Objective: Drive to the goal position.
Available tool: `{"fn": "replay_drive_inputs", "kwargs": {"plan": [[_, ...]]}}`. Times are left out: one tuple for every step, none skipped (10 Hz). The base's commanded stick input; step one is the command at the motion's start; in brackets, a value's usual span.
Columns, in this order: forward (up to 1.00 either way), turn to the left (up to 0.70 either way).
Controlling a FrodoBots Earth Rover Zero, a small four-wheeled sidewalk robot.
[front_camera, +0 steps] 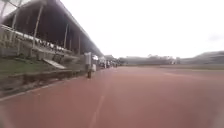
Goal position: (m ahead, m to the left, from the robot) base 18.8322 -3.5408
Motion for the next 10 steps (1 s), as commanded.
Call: {"fn": "replay_drive_inputs", "kwargs": {"plan": [[0.70, 0.01], [0.70, 0.01], [0.70, 0.01], [0.70, 0.01], [0.70, 0.01], [0.70, 0.01], [0.70, 0.01], [0.70, 0.01], [0.70, 0.01], [0.70, 0.01]]}}
